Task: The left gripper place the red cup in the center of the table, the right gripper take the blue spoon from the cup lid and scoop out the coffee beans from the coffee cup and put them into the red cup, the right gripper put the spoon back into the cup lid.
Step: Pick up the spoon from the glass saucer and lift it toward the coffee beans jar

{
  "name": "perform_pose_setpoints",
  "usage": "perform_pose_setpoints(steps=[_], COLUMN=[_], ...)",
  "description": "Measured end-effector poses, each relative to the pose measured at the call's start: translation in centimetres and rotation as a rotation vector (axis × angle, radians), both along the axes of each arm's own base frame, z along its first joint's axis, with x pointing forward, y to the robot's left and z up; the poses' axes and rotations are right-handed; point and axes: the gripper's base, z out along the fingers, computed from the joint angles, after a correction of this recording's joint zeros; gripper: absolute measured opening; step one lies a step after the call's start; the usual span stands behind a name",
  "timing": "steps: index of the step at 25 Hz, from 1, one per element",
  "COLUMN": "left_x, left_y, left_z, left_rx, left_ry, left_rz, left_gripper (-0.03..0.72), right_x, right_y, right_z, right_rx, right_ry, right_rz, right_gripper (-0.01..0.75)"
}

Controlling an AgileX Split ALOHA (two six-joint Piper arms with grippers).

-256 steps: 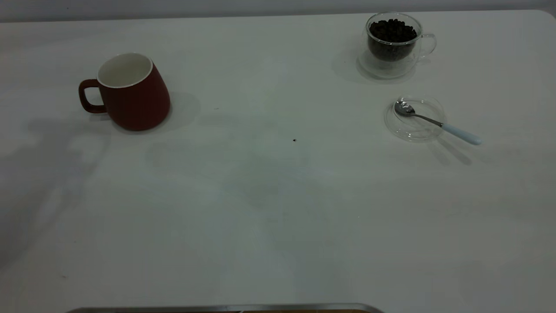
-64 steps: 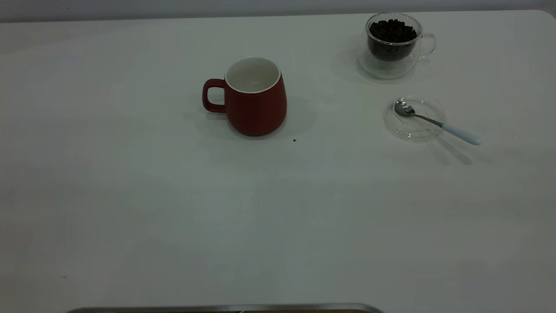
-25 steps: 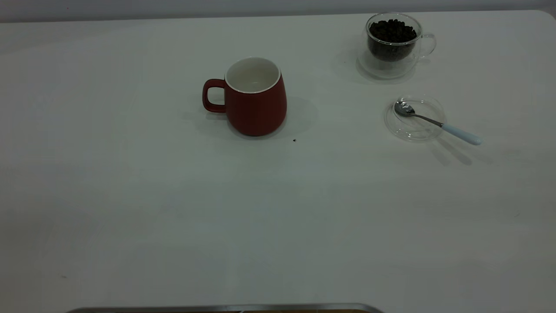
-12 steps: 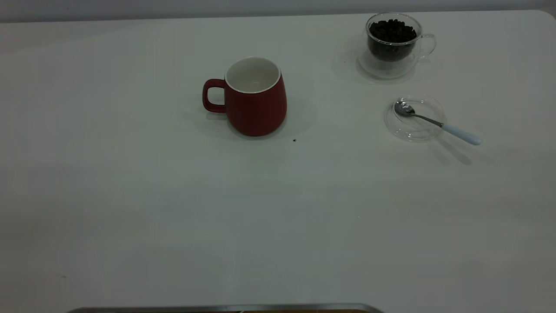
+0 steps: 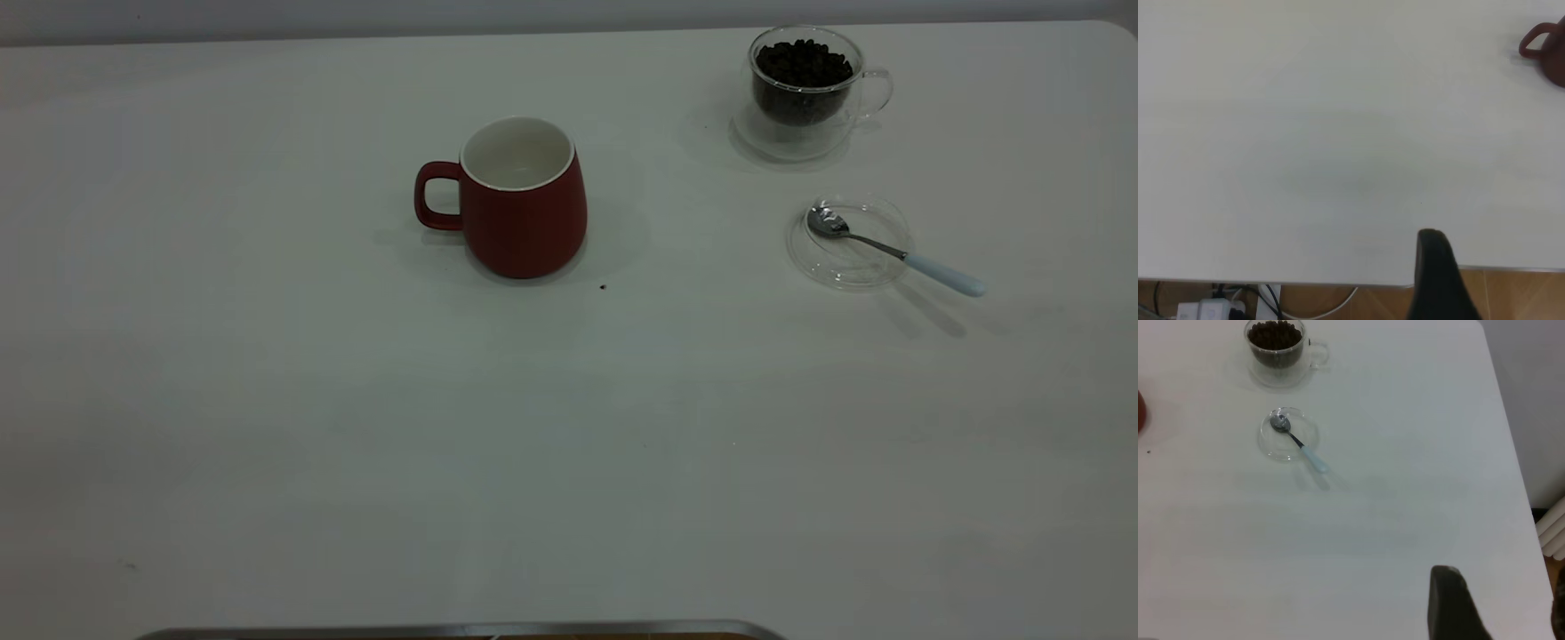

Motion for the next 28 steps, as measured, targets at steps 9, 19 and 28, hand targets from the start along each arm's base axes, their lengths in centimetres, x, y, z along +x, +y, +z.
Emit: perform_pose_setpoints(steps=[9, 19, 28], left_x=[0.0, 0.0, 0.0], left_y=[0.0, 0.0, 0.0], left_z=[0.0, 0.0, 0.0], left_rx=[0.0, -0.001, -0.002], left_ry=[0.0, 0.0, 0.0], left_rz=[0.0, 0.001, 0.001], left_gripper=[0.516, 0.516, 0.516], right_x=[0.2, 8.9, 17.7], right_y=[0.1, 0.8, 1.6], right_z=[0.6, 2.0, -1.8], right_rx=[0.013, 0.077, 0.168], right_ry=[-0.041, 0.047, 0.22], right_rz=[0.009, 0.084, 0.169], right_gripper=[0.398, 0.479, 0.485])
